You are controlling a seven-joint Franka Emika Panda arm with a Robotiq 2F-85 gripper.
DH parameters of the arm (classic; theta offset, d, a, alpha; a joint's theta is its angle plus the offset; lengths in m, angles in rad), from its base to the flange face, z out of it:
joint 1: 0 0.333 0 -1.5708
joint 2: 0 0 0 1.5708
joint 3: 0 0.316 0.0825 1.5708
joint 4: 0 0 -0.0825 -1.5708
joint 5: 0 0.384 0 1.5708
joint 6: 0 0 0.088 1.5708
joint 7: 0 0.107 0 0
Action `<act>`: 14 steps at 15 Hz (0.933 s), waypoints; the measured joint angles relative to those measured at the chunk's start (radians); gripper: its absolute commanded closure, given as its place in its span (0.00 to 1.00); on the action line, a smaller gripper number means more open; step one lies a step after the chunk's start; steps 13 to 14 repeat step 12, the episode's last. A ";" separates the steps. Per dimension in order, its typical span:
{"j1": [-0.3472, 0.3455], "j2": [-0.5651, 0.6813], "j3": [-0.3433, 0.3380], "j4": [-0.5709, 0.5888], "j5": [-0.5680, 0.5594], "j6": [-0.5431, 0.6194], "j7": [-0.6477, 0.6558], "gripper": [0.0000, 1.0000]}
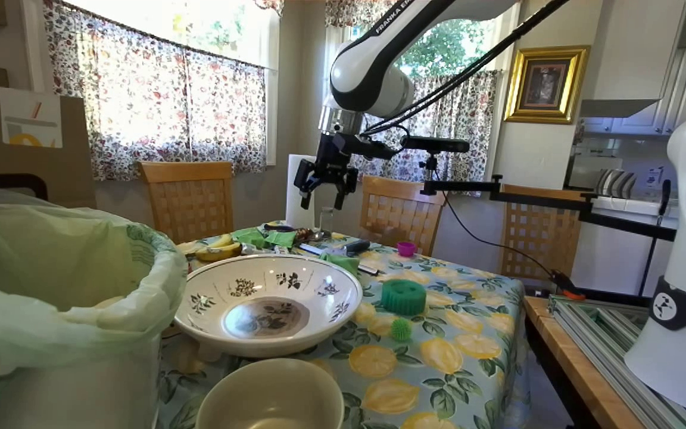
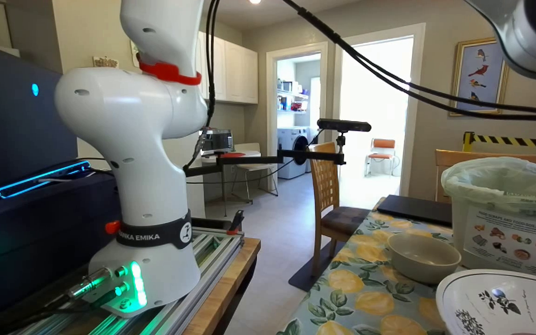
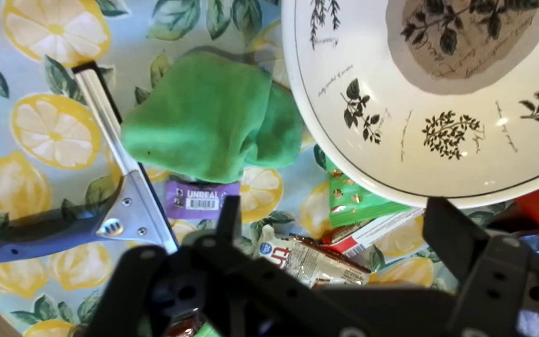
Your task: Remove the green cloth from the plate and put it on the table
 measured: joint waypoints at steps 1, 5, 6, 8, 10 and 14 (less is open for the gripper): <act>-0.001 -0.012 0.003 -0.014 0.000 -0.004 -0.011 0.00; -0.007 -0.023 0.009 -0.028 0.000 -0.005 -0.026 0.00; -0.007 -0.023 0.009 -0.028 0.000 -0.005 -0.027 0.00; -0.007 -0.023 0.010 -0.029 0.000 -0.005 -0.028 0.00; -0.007 -0.023 0.010 -0.029 0.000 -0.005 -0.028 0.00; -0.007 -0.023 0.010 -0.029 0.000 -0.005 -0.028 0.00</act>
